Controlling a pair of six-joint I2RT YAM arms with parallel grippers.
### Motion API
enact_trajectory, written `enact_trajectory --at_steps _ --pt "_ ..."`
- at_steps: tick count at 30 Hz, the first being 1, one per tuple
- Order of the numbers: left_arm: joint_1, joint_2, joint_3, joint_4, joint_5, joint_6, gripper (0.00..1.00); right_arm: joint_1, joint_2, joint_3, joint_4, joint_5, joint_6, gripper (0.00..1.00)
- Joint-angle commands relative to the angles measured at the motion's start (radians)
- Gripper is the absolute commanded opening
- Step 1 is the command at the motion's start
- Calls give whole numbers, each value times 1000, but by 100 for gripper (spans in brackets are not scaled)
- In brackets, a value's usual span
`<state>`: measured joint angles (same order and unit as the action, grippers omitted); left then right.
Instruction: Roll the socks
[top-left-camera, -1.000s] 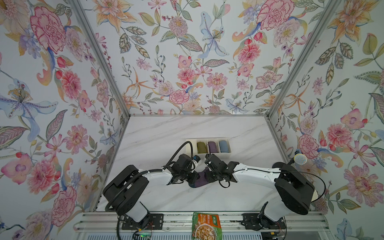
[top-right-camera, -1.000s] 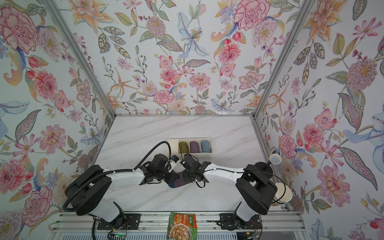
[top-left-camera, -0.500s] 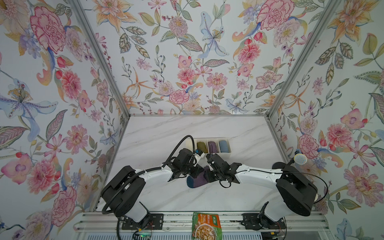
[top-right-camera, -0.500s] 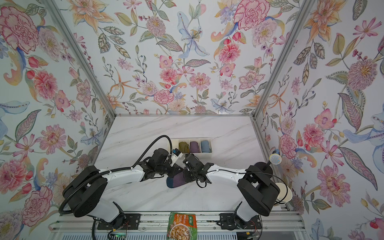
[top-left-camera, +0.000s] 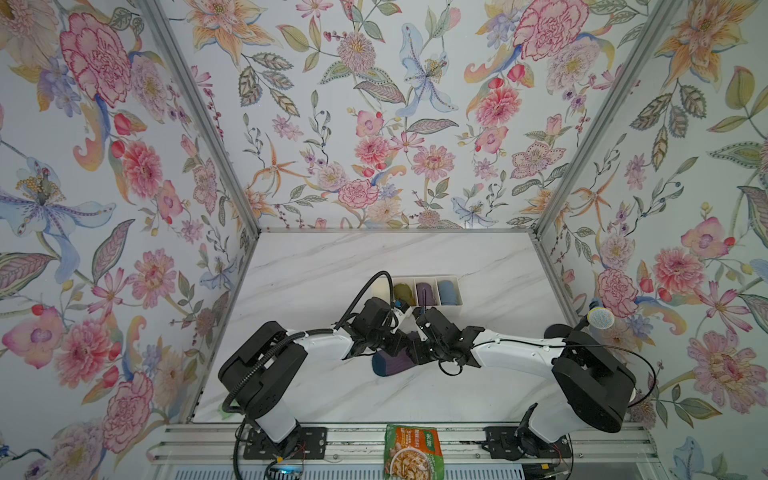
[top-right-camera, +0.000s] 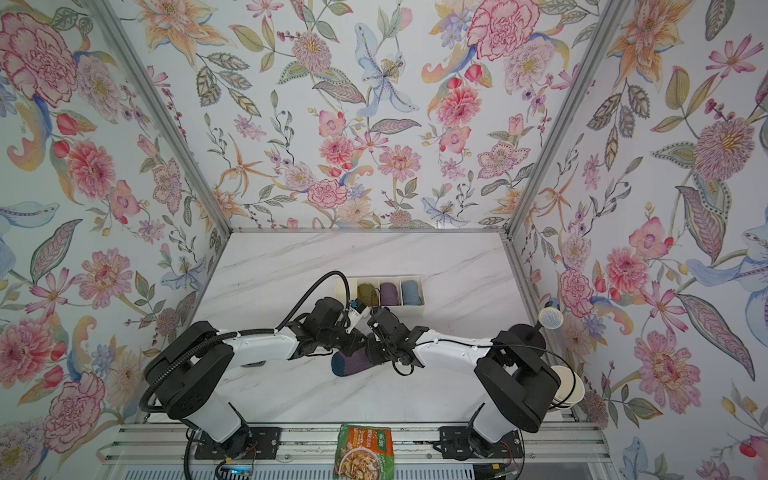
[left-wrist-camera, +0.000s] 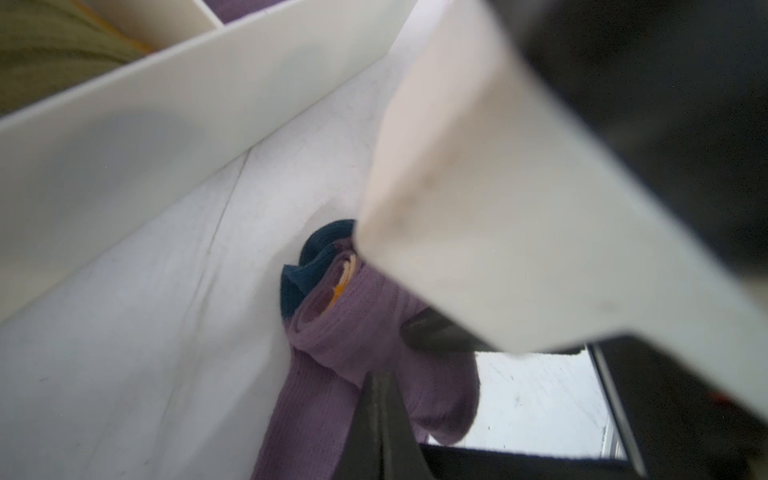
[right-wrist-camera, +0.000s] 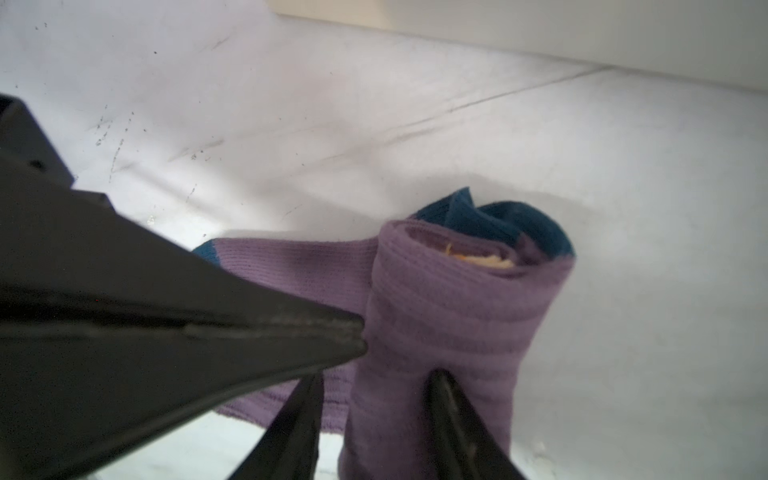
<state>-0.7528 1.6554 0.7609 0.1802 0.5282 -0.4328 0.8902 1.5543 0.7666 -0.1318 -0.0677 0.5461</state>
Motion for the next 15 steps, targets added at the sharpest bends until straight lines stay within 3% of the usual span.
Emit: enact_trajectory --at_steps 1,15 --pt "-17 19 38 24 38 0 0 6 43 -47 -95 -45 -3 45" --pt "-30 83 37 42 73 -3 0 6 64 -35 -96 -54 -9 45"
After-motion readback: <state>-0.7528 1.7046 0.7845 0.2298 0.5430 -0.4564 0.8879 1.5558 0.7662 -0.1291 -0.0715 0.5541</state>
